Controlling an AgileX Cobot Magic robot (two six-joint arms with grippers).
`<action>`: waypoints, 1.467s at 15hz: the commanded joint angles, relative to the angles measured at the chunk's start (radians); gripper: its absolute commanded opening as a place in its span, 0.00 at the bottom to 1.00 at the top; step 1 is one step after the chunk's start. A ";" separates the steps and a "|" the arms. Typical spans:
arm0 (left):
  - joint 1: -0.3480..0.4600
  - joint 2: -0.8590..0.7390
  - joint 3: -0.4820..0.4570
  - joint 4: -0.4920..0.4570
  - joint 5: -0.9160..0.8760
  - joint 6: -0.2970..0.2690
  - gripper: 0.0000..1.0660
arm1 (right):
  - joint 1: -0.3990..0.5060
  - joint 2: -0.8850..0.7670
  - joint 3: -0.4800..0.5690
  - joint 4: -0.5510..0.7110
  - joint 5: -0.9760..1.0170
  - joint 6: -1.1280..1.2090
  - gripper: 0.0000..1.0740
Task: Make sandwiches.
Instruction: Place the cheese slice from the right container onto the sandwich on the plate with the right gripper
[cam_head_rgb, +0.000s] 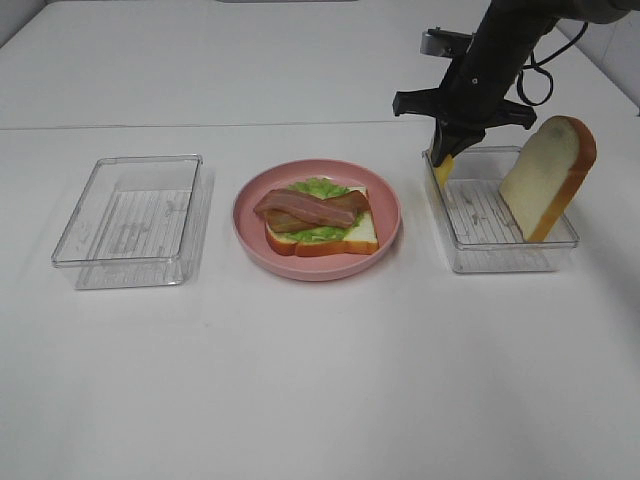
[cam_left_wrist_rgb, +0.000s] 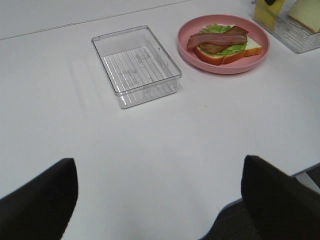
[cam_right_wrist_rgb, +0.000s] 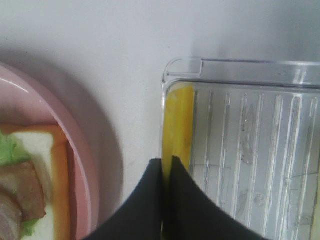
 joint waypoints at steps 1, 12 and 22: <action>-0.003 -0.019 0.002 0.005 -0.009 -0.004 0.79 | -0.003 -0.044 -0.004 -0.012 0.004 -0.006 0.00; -0.003 -0.019 0.002 0.005 -0.009 -0.004 0.79 | 0.065 -0.243 0.028 0.331 0.096 -0.119 0.00; -0.003 -0.019 0.002 0.005 -0.009 -0.004 0.79 | 0.257 -0.039 0.057 0.478 -0.097 -0.118 0.00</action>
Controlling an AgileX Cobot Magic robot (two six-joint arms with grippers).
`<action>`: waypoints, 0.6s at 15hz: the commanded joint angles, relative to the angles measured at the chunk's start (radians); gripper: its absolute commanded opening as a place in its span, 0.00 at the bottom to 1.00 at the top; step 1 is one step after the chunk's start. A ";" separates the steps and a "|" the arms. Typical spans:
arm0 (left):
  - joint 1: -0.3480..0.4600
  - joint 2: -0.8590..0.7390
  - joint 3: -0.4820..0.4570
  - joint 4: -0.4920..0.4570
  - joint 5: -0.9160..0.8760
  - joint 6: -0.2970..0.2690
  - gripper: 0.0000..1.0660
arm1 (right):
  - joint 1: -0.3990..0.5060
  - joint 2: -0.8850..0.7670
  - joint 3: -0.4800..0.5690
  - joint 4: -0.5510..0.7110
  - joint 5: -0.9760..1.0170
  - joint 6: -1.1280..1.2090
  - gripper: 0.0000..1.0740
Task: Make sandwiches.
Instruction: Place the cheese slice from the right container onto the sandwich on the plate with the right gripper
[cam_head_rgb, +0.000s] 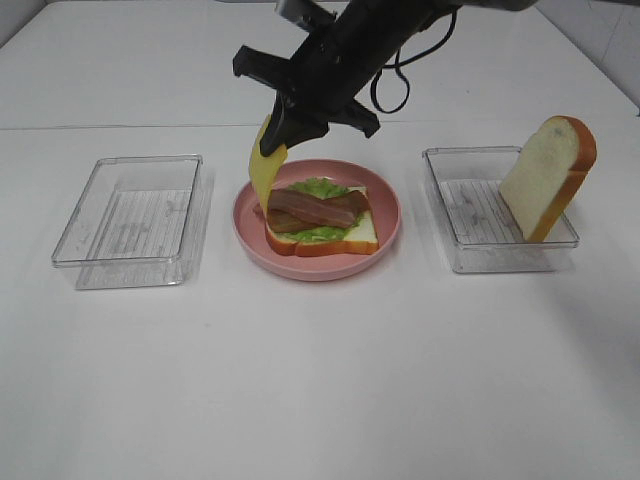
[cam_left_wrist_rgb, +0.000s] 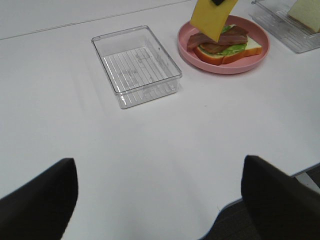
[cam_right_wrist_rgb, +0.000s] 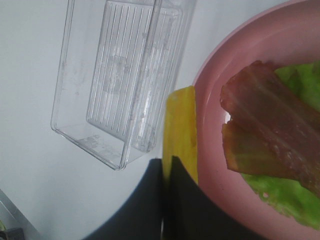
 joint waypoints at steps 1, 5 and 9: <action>-0.003 -0.019 0.002 0.005 -0.009 -0.004 0.79 | -0.001 0.049 0.007 -0.003 -0.029 -0.006 0.00; -0.003 -0.019 0.002 0.005 -0.009 -0.004 0.79 | -0.004 0.062 0.006 -0.285 -0.030 0.172 0.00; -0.003 -0.019 0.002 0.005 -0.009 -0.004 0.79 | -0.004 0.055 0.006 -0.387 -0.022 0.229 0.00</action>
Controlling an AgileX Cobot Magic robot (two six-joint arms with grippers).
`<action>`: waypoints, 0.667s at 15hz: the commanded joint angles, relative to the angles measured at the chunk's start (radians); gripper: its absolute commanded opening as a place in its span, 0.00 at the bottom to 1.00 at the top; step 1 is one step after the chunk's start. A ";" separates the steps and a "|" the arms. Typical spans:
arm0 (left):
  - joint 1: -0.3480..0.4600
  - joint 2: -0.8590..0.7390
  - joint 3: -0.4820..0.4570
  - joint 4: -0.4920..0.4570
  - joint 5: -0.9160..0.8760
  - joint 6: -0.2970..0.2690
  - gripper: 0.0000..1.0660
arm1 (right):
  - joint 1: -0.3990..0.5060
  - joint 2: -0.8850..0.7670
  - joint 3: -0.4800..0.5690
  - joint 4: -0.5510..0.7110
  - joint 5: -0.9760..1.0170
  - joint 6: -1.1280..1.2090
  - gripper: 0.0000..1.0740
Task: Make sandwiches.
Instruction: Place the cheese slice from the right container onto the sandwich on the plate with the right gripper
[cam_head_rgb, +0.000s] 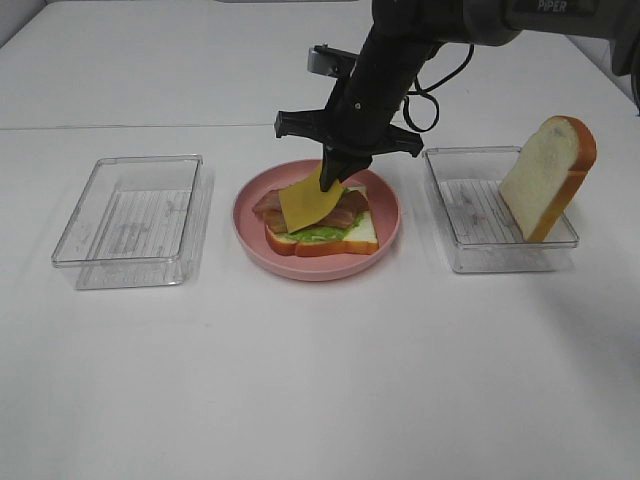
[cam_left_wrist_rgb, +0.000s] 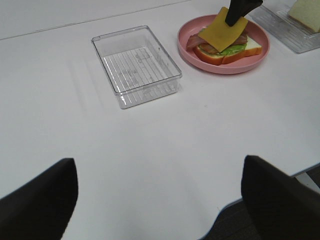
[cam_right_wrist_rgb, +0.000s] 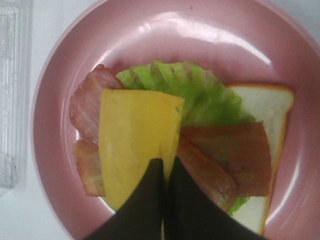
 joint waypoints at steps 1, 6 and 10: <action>-0.003 -0.019 0.002 0.005 -0.009 -0.004 0.79 | -0.003 -0.008 0.003 -0.019 0.000 0.014 0.08; -0.003 -0.019 0.002 0.005 -0.009 -0.004 0.79 | -0.003 -0.026 0.001 -0.066 0.033 0.013 0.82; -0.003 -0.019 0.002 0.005 -0.009 -0.004 0.79 | -0.003 -0.117 0.001 -0.222 0.094 0.014 0.82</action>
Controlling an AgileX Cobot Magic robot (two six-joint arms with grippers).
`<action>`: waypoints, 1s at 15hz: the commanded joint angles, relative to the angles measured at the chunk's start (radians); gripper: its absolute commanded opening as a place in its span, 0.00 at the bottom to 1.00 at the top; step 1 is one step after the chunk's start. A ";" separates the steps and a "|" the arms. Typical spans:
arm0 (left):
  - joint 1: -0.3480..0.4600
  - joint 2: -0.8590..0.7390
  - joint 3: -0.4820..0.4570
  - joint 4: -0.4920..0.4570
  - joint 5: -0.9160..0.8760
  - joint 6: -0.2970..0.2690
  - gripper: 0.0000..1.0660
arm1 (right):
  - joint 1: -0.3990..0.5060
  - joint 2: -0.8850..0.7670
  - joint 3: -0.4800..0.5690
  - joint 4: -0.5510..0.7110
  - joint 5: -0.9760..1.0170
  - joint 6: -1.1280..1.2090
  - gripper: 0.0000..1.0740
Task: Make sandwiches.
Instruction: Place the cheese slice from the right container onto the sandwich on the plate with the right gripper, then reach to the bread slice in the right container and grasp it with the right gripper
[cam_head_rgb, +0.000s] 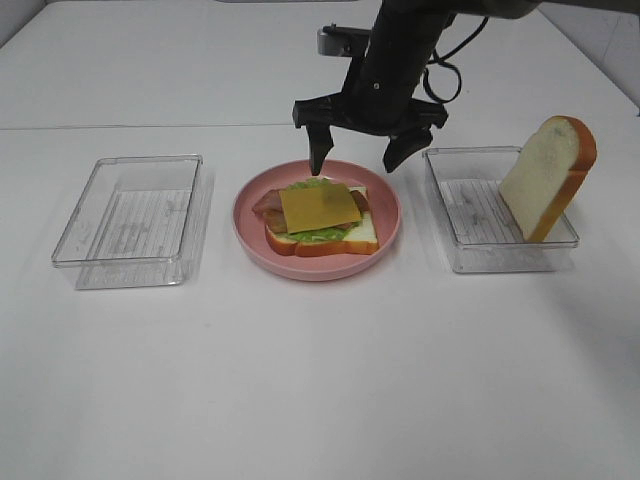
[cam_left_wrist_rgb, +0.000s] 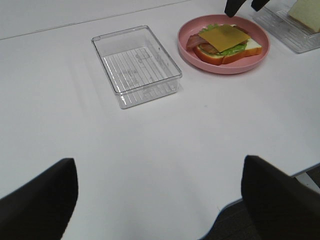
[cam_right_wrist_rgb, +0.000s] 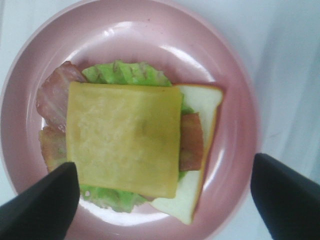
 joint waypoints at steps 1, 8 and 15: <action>-0.003 -0.019 0.002 0.005 -0.009 -0.004 0.79 | -0.003 -0.075 0.001 -0.107 0.041 0.009 0.82; -0.003 -0.019 0.002 0.005 -0.009 -0.004 0.79 | -0.247 -0.241 0.001 -0.198 0.216 -0.017 0.82; -0.003 -0.019 0.002 0.005 -0.009 -0.004 0.79 | -0.472 -0.232 0.005 -0.040 0.295 -0.154 0.81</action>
